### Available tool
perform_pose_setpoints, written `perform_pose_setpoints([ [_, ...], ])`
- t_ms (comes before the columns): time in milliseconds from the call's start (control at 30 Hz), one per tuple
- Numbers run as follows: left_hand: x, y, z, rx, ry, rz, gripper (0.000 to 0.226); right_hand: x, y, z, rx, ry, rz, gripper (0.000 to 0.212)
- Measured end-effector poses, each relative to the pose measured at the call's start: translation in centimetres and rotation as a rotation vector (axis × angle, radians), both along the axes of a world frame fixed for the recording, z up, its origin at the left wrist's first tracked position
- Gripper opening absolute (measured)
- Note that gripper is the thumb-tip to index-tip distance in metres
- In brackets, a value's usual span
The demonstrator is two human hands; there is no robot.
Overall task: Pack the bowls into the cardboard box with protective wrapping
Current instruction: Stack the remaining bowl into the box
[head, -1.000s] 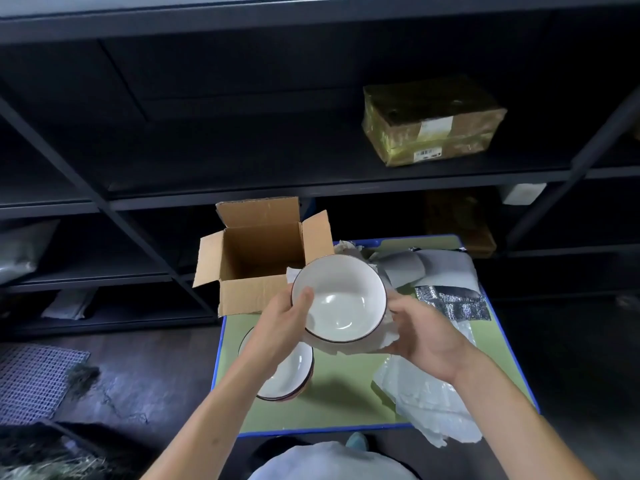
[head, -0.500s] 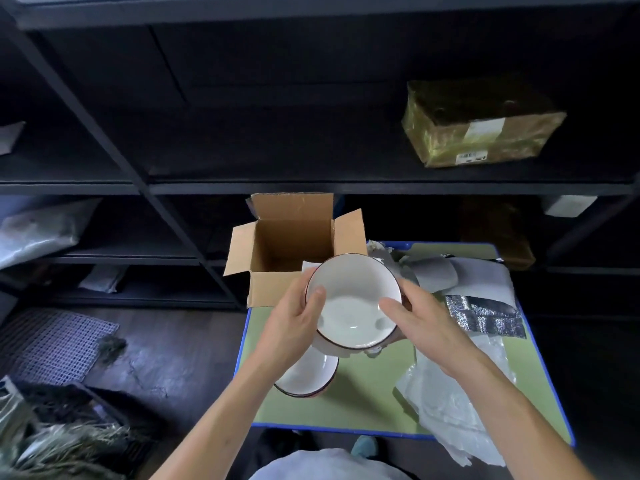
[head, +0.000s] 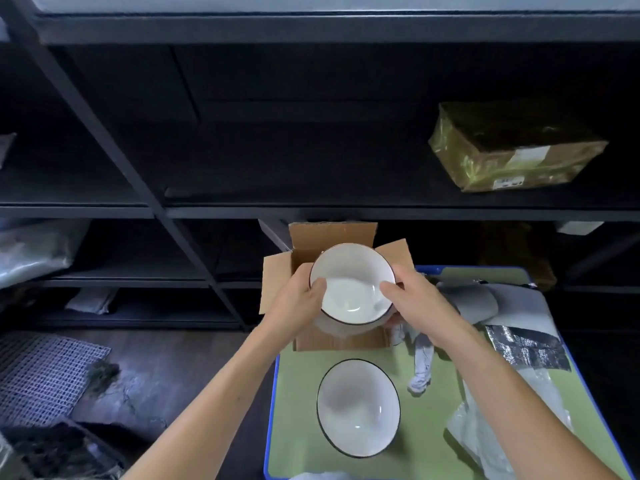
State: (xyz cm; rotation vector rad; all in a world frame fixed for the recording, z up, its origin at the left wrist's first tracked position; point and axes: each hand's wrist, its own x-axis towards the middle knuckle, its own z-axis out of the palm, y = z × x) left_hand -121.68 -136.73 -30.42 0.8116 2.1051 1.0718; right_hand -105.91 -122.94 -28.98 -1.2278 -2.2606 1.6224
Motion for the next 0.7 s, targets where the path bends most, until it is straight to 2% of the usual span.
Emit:
perform_pose_setpoints([
  [167, -3.4, 1.9, -1.0, -0.105, 0.012, -0.056, 0.037, -3.7, 1.3, -1.5, 0.038, -0.107, -0.019, 0.034],
  [267, -4.1, 3.0, -1.6, -0.182, 0.079, -0.035, 0.039, -5.3, 1.5, -2.2, 0.061, -0.191, -0.057, 0.039],
  [400, -4.2, 4.2, -1.9, -0.274, -0.085, -0.022, 0.045, -6.9, 2.0, -3.0, 0.061, -0.326, -0.056, 0.044],
  [500, -3.5, 5.0, -2.1, -0.369, -0.078, 0.018, 0.050, -8.3, 1.9, -3.9, 0.057, -0.441, -0.023, 0.049],
  [700, -2.6, 7.6, -4.4, -0.521, -0.250, 0.239, 0.065, -10.0, 1.6, -7.0, -0.017, -0.513, -0.050, 0.062],
])
